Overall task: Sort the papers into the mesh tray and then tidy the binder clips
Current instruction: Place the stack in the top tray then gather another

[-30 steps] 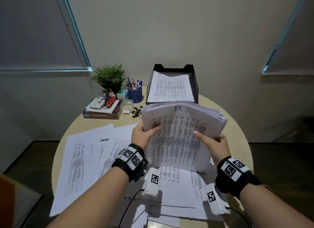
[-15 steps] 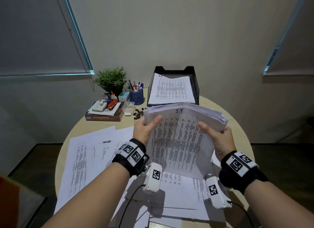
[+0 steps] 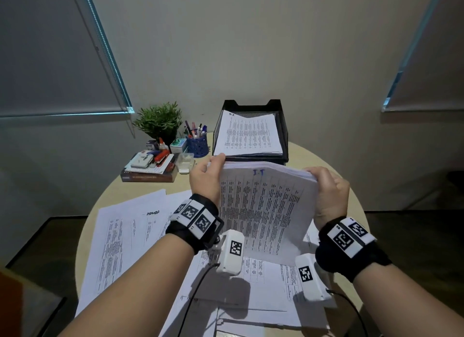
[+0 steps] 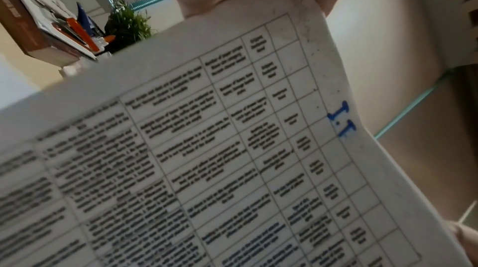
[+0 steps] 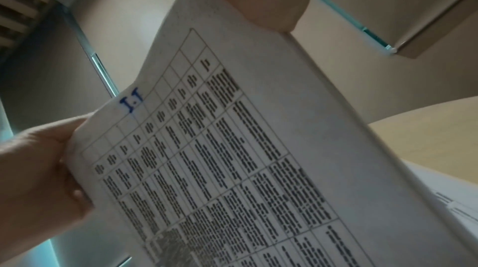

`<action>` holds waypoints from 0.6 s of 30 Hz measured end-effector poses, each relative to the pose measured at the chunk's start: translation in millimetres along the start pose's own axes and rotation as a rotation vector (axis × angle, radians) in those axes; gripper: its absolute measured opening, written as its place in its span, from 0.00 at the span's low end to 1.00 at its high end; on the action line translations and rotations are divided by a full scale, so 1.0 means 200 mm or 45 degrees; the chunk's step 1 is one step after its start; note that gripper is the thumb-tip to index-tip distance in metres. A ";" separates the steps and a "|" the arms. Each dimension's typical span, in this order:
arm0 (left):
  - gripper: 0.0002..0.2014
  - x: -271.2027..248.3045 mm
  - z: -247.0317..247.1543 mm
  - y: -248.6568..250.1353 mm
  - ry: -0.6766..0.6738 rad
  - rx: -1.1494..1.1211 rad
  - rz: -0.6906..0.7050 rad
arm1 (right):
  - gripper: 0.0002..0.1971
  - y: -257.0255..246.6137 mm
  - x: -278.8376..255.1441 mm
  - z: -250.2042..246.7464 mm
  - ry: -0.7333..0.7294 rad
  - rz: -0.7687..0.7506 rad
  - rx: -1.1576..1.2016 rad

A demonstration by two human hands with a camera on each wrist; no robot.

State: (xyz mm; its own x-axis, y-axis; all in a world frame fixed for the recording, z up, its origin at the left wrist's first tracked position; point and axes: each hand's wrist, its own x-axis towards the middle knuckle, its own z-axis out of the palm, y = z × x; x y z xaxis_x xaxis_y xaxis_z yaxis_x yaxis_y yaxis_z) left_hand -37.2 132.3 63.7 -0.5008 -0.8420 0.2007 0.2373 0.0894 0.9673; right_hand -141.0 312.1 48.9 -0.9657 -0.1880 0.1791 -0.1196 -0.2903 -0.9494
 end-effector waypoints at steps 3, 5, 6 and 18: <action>0.18 0.00 0.00 -0.02 -0.056 0.087 0.109 | 0.19 0.02 0.02 -0.01 -0.001 -0.082 -0.072; 0.20 -0.01 0.01 -0.03 -0.069 0.130 0.150 | 0.17 0.05 0.02 -0.01 0.006 -0.126 -0.122; 0.23 -0.02 0.01 -0.04 -0.044 0.145 0.159 | 0.19 0.06 0.01 0.00 0.017 -0.140 -0.149; 0.31 0.00 0.05 -0.06 0.241 0.127 0.095 | 0.17 0.10 -0.07 -0.11 -0.365 -0.242 -0.302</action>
State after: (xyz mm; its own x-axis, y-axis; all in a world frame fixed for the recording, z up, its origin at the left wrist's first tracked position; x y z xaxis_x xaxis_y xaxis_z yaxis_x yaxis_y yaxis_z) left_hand -48.5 135.3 52.8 -0.3171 -0.9151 0.2489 0.1795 0.1998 0.9633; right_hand -136.1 330.2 21.6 -0.8219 -0.4153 0.3898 -0.3719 -0.1270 -0.9195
